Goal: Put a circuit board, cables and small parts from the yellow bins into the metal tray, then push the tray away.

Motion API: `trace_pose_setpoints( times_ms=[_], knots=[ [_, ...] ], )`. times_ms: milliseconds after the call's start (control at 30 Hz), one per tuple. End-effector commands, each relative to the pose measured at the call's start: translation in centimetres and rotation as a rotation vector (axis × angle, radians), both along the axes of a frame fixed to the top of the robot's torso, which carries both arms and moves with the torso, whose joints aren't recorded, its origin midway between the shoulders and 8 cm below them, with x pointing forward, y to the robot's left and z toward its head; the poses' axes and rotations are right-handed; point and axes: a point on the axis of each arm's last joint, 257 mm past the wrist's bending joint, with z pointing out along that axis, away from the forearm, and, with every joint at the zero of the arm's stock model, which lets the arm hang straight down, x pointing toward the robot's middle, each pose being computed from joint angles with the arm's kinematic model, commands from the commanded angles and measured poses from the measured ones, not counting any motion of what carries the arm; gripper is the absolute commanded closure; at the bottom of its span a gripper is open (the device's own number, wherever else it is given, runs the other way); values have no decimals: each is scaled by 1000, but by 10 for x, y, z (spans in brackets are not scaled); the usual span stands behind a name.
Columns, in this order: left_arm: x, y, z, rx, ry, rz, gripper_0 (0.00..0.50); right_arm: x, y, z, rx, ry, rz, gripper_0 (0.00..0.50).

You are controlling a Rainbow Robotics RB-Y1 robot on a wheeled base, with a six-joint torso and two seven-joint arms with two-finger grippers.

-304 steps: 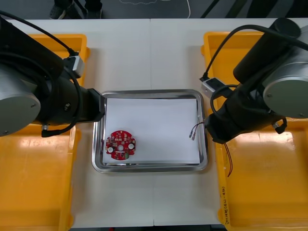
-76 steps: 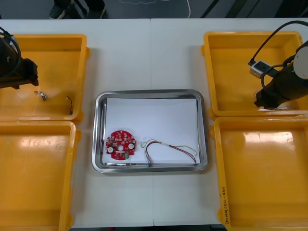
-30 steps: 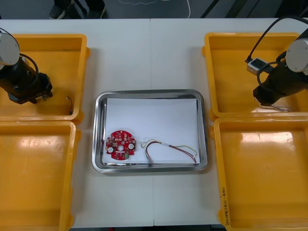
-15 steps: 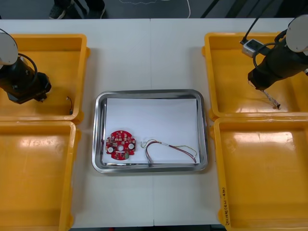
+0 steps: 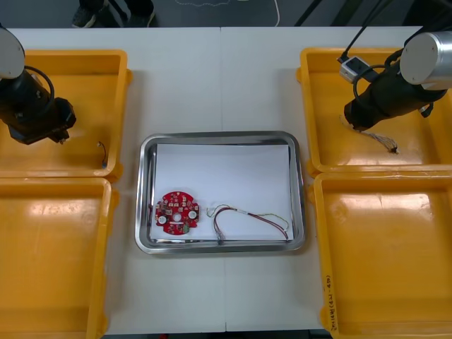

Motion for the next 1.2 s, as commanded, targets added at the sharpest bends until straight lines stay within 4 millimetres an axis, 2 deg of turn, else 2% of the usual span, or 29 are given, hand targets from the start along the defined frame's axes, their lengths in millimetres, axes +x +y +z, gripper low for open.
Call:
trace_pose_setpoints(
  times_ms=[33,133,267,500,667,767,1033,1200],
  knots=[
    [13,-4,72,-26,-100,41,500,14,13,25,-7,-52,8,66],
    [6,-4,85,-11,-95,30,500,13,10,25,-20,-49,8,0],
    [-8,-10,100,-8,-79,14,500,8,2,24,-40,-29,13,0],
    [-34,-22,120,17,-40,-18,500,1,-27,27,-144,-15,80,0],
    [-34,-39,136,25,-86,-62,500,-3,-39,25,-195,-6,123,0],
    [-36,-56,144,2,-112,-103,500,-4,-45,20,-219,5,147,0],
    [-54,-91,145,-49,-162,-109,500,0,-62,3,-255,6,181,0],
    [-65,-112,139,-61,-178,-111,500,0,-62,-1,-259,11,184,0]
  ],
)
